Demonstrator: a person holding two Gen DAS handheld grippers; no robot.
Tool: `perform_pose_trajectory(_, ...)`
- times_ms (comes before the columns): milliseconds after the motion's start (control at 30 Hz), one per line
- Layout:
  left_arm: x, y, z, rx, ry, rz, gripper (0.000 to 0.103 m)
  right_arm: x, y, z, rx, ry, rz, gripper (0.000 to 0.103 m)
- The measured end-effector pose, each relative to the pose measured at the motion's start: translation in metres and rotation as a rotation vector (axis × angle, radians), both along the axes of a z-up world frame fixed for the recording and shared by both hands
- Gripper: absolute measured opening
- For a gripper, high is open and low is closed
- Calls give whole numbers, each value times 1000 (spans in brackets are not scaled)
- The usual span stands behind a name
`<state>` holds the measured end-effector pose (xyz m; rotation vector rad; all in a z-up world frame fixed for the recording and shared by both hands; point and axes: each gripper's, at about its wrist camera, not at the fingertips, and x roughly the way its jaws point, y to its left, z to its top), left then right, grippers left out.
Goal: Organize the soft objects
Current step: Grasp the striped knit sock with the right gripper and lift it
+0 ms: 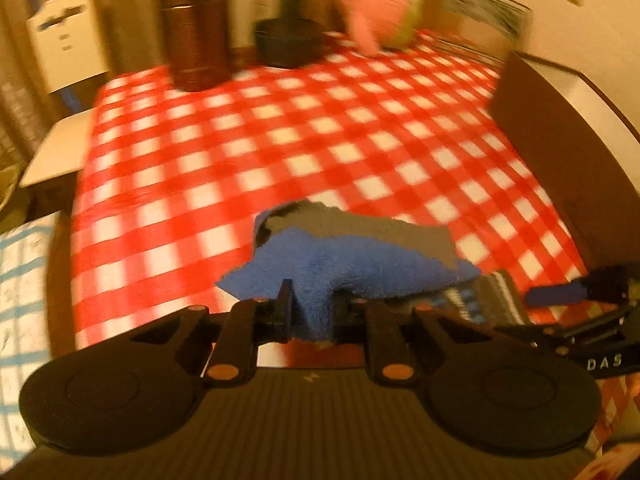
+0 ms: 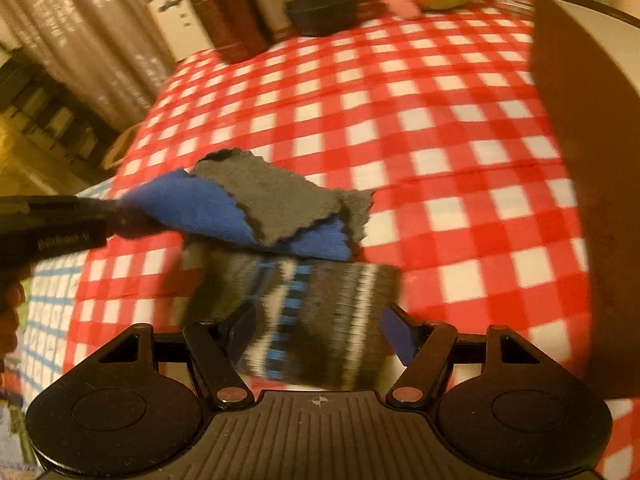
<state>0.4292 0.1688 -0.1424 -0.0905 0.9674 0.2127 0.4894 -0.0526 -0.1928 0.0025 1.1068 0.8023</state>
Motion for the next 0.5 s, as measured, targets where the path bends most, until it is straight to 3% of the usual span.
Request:
perform_pose_trajectory(167,-25,19,7,11,9,103,15,-9,25,-2,10,-27,130,70)
perform_pose_trajectory(233,-34,22,6,3,22,128,15,-14,35,-5,0,-43,189,76)
perform_pose_trajectory(333,-45,20,1,-16,40,150,15,-27,51,-11,-58,-101,275,85)
perform_pose_trajectory(433,-54,15,-4,-30,55,156,15,-44,67,-21,-172,-207,337,85)
perform_pose_trajectory(500,-58,11,-6,-40,61,152,15,-45,68,-23,-172,-235,345,82)
